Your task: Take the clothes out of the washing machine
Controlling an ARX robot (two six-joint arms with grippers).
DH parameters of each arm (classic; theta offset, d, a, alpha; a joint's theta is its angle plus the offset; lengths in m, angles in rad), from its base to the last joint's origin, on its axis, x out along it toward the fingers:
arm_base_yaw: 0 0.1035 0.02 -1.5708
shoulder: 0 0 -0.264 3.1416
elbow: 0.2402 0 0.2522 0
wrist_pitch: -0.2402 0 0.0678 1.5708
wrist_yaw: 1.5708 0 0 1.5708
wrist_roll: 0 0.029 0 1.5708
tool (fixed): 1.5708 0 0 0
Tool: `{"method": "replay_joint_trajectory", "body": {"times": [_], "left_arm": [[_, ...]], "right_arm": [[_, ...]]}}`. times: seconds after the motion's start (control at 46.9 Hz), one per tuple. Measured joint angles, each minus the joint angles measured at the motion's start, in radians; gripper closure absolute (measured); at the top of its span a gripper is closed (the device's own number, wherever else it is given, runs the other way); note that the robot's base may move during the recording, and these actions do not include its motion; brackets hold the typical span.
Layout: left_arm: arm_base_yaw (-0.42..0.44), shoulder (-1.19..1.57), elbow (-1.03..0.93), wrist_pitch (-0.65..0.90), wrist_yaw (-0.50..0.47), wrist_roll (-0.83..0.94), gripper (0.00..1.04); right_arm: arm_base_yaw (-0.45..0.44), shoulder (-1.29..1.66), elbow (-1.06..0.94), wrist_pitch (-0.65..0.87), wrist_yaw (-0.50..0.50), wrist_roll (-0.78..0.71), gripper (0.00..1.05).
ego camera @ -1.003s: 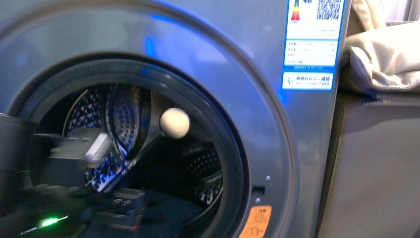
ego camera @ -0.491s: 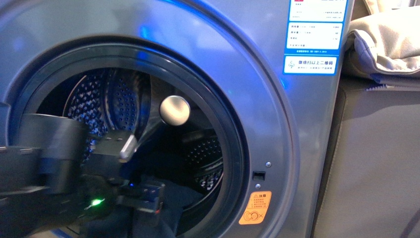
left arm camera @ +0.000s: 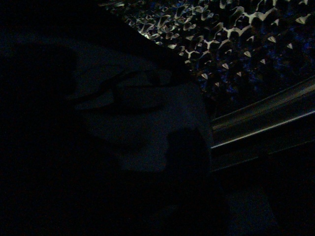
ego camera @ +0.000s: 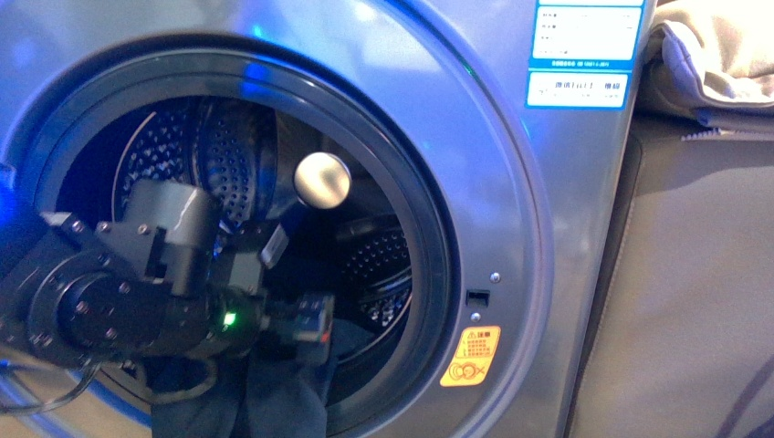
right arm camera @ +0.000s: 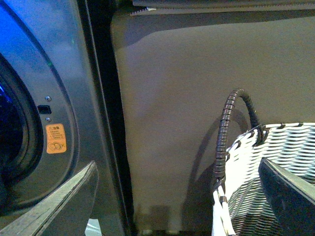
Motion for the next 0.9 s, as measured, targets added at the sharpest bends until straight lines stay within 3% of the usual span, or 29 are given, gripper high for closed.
{"method": "replay_joint_trajectory", "body": {"times": [0.32,0.683,0.896], "left_arm": [[-0.033,0.043,0.025,-0.069,0.002,0.054,0.07],[0.011,0.131,0.129,-0.103,-0.180,0.205,0.07],[0.043,0.151,0.159,-0.168,-0.194,0.207,0.07]], "right_arm": [[0.000,0.000,0.000,0.000,0.000,0.000,0.08],[0.000,0.000,0.000,0.000,0.000,0.000,0.08],[0.000,0.000,0.000,0.000,0.000,0.000,0.08]]}}
